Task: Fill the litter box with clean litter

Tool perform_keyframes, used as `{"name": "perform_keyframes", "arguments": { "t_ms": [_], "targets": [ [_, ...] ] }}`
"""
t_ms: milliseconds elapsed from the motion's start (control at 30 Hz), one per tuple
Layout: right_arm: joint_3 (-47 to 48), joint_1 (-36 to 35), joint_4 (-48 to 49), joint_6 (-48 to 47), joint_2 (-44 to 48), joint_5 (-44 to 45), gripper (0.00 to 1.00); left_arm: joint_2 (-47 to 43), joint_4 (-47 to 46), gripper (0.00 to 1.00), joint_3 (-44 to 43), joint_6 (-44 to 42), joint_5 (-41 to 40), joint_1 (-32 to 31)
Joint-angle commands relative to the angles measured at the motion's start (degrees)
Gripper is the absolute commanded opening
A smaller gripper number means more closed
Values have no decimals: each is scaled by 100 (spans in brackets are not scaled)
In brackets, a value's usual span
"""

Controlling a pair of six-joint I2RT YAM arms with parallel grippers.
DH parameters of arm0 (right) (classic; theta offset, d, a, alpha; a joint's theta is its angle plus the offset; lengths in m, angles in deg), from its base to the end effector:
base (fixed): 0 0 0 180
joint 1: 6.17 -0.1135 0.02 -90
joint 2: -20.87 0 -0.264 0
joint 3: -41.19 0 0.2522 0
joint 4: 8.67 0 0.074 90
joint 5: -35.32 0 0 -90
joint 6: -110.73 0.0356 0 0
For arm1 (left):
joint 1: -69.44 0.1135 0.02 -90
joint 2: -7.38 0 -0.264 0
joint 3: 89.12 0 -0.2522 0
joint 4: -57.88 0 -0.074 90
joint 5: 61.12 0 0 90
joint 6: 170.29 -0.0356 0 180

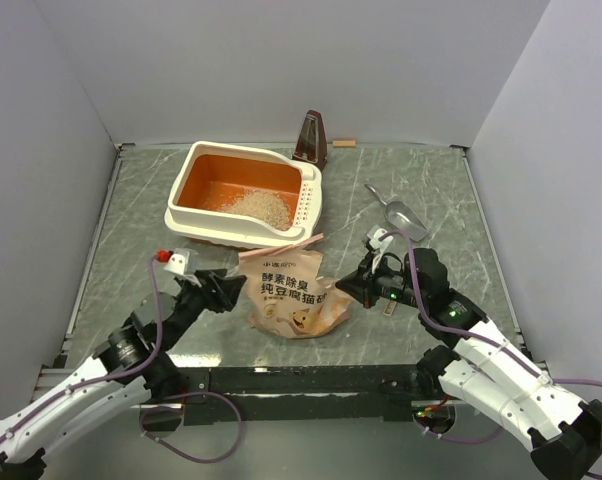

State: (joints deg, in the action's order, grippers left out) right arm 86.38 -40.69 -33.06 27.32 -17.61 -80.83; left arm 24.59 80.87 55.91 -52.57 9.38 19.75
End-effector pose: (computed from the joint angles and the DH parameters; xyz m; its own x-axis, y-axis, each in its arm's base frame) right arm 0.1269 0.1063 0.2751 -0.3467 -0.1134 -0.9311 -0.8203 0.5181 0.2423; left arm 0.0835 -0.0801 0.2587 -0.2865 -0.3400 -0.8957 0.4185 0.7966 -0.4363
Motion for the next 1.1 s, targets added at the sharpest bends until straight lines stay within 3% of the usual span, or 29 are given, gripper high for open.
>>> {"name": "perform_keyframes", "arguments": {
  "t_ms": [0,300,400,500,567,733,1067],
  "targets": [
    [13,-28,457,106,122,-48,0,448,-870,61,205,-48,867,-32],
    [22,-37,273,150,227,31,0,1135,-2469,60,671,-267,1467,-32],
    [-13,-46,211,254,244,22,0,1004,-2769,51,811,-364,1581,-32],
    [-118,-37,167,369,253,-4,0,697,-3041,32,987,-434,1634,-32],
    [-232,-28,158,413,306,57,0,521,-3059,18,1092,-470,1591,-32],
    [-295,-19,193,396,412,-12,0,-147,-2901,4,1295,-470,1573,-32],
    [-250,-19,527,334,-28,-891,0,-1544,-1848,1,1269,-119,1240,-32]
  ]
}}
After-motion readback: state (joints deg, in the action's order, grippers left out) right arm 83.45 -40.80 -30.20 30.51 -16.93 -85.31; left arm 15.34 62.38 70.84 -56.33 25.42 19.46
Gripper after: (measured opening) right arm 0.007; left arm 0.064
